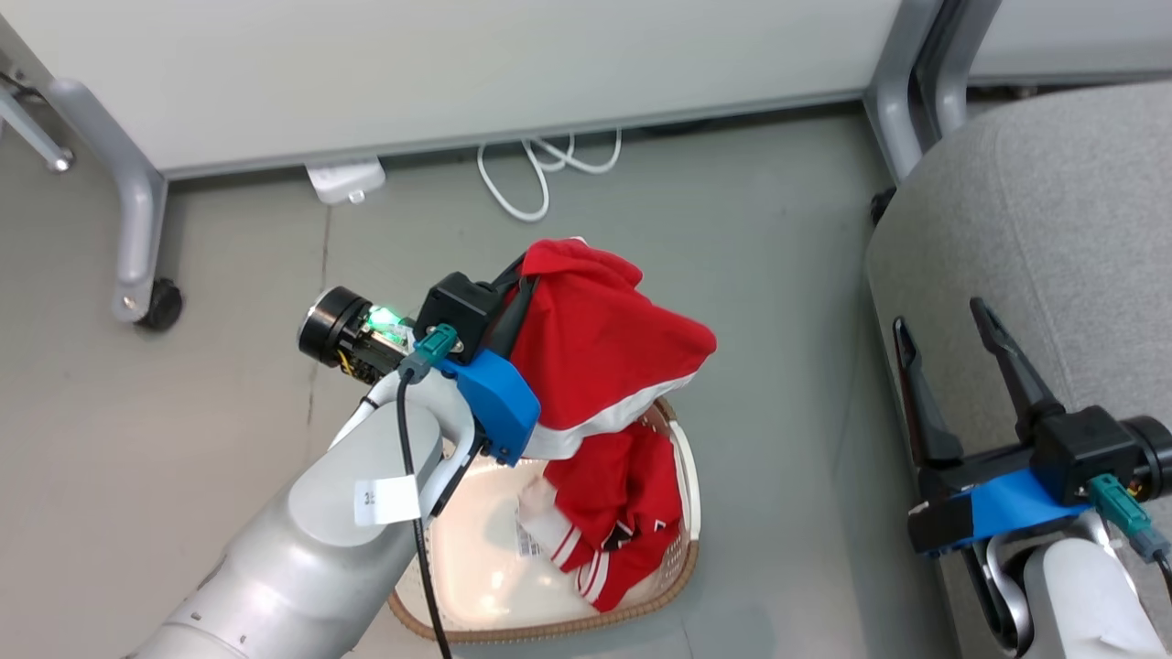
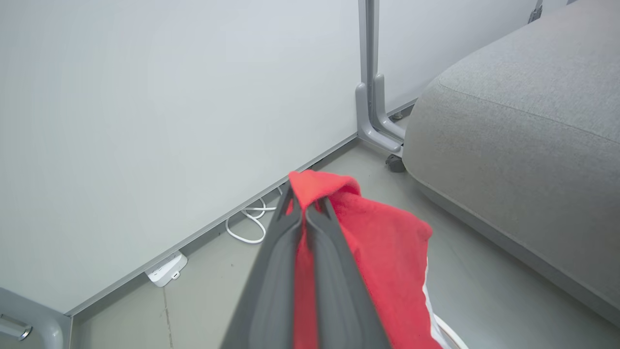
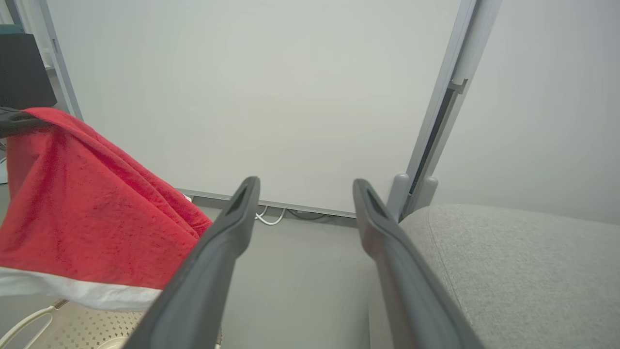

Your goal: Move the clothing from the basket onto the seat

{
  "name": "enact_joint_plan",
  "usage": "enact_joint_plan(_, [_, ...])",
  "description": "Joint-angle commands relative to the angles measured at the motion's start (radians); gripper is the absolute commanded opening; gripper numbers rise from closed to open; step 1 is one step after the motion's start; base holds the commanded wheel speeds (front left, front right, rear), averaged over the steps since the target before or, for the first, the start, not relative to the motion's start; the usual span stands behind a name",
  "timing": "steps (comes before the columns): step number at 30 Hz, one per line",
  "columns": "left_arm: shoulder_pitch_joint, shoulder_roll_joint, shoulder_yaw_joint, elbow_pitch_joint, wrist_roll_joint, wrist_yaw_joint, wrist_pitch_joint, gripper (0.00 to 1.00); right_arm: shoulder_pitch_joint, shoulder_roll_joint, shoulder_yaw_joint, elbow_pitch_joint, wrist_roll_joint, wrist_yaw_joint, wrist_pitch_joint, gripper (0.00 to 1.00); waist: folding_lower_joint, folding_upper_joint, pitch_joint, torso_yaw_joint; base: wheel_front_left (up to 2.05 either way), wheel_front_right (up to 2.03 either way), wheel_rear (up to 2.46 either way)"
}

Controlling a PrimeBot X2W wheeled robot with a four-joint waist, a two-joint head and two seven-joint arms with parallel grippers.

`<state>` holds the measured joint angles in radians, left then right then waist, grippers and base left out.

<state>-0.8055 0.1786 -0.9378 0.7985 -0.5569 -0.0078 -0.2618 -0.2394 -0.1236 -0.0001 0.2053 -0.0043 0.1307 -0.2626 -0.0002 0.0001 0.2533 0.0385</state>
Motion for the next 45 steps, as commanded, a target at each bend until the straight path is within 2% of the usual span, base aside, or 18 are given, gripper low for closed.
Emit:
enact_joint_plan(1, [0.019, 0.004, 0.031, -0.037, 0.016, 0.009, -0.005, 0.0, 0.024, 0.0, -0.001, 0.006, 0.01, 0.0, -0.003, 1.0, 0.0002, -0.0001, -0.042, 0.004, 0.0, 0.0, 0.0])
enact_joint_plan(13, [0.058, -0.022, 0.138, -0.178, 0.095, -0.009, -0.005, 0.0, 0.082, 0.009, 0.003, 0.017, 0.018, 0.0, -0.003, 1.0, 0.0002, -0.0001, -0.146, 0.014, 0.0, 0.0, 0.0])
enact_joint_plan(22, [0.079, -0.042, 0.169, -0.213, 0.128, -0.034, -0.005, 0.0, 0.126, 0.024, 0.003, 0.018, 0.019, 0.0, -0.003, 1.0, 0.0002, -0.0001, -0.201, 0.021, 0.0, 0.0, 0.0])
enact_joint_plan(32, [0.091, -0.048, 0.185, -0.22, 0.145, -0.044, -0.005, 0.0, 0.119, 0.019, 0.01, 0.008, 0.023, 0.0, -0.004, 1.0, 0.0002, -0.0001, -0.207, 0.027, 0.0, 0.0, 0.0])
enact_joint_plan(39, [0.094, -0.052, 0.199, -0.217, 0.157, -0.048, -0.005, 0.0, 0.083, 0.002, 0.062, -0.006, 0.022, 0.0, -0.003, 1.0, 0.0002, -0.0001, -0.196, 0.034, 0.0, 0.0, 0.0])
enact_joint_plan(45, [0.099, -0.065, 0.206, -0.22, 0.169, -0.051, -0.005, 0.0, 0.017, -0.035, 0.161, 0.001, 0.032, 0.0, -0.003, 1.0, 0.0002, -0.0001, -0.177, 0.04, 0.0, 0.0, 0.0])
